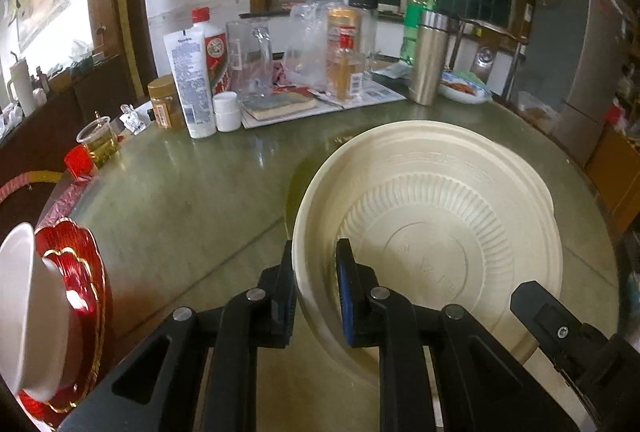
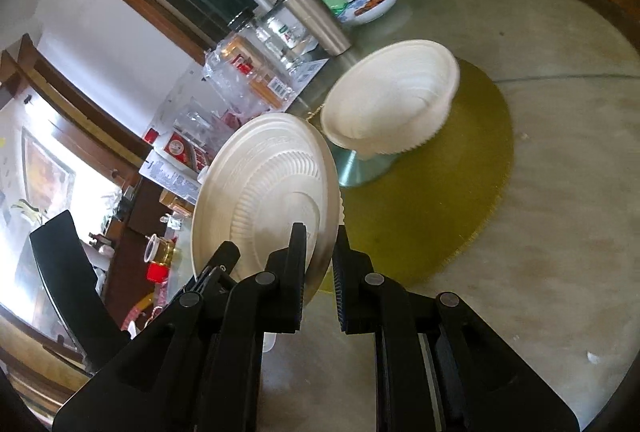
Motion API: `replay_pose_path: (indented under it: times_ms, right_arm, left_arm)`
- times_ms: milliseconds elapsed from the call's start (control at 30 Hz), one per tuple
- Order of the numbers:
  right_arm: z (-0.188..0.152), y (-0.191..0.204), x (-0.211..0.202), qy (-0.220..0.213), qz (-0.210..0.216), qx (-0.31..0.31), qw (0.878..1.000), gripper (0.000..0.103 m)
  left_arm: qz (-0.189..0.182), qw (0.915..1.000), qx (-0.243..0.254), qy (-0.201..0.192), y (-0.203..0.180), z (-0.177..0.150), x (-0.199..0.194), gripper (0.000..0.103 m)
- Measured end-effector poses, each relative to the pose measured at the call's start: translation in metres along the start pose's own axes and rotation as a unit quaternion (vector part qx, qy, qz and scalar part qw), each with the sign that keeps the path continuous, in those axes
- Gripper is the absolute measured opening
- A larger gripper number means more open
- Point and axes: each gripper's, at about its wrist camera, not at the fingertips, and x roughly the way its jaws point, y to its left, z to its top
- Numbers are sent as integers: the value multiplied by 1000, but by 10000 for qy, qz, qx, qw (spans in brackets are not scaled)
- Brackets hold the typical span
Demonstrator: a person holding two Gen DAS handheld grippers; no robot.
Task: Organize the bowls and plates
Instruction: 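Lift the beige bowl and carry it toward the red stack with both tools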
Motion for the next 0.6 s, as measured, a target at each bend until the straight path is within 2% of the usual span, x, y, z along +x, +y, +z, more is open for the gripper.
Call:
replay_pose_path:
  times_ms: [267, 600]
  right_arm:
    - [-8, 2, 0, -166, -109, -236, 9995, 12]
    - [-12, 0, 4, -237, -188, -340, 9990, 12]
  left_arm:
    - [-82, 9999, -118, -59, 6, -9, 4, 17]
    - [-304, 9995, -120, 54, 9, -16, 10, 18]
